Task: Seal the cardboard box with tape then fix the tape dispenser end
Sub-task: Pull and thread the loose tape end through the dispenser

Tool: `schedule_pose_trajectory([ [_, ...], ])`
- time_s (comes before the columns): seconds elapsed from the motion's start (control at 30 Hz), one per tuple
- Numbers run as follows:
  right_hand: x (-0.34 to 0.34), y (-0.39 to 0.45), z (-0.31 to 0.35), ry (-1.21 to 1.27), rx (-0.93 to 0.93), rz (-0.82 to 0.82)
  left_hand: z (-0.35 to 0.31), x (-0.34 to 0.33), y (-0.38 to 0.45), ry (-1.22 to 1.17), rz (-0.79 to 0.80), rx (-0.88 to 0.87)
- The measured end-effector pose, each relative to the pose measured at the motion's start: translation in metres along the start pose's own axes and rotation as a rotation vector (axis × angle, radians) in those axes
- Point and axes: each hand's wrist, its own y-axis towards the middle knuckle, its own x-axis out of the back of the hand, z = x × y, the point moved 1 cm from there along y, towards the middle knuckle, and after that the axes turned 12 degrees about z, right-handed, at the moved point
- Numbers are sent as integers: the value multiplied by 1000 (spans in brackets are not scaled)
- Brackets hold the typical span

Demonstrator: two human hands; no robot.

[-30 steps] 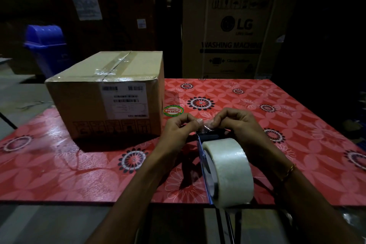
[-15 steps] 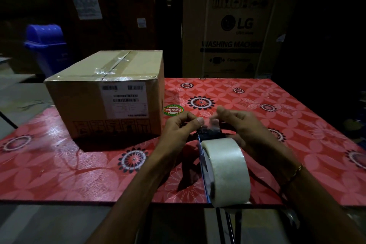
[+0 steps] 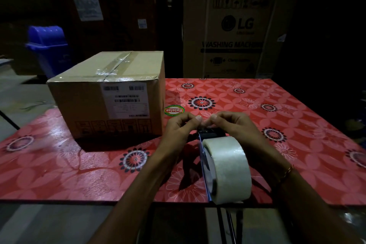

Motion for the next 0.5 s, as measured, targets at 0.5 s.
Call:
schedule_pose_trajectory([
  [0.5,-2,0,-4,6,-11,43,0,0,-5,8,-23,-8],
])
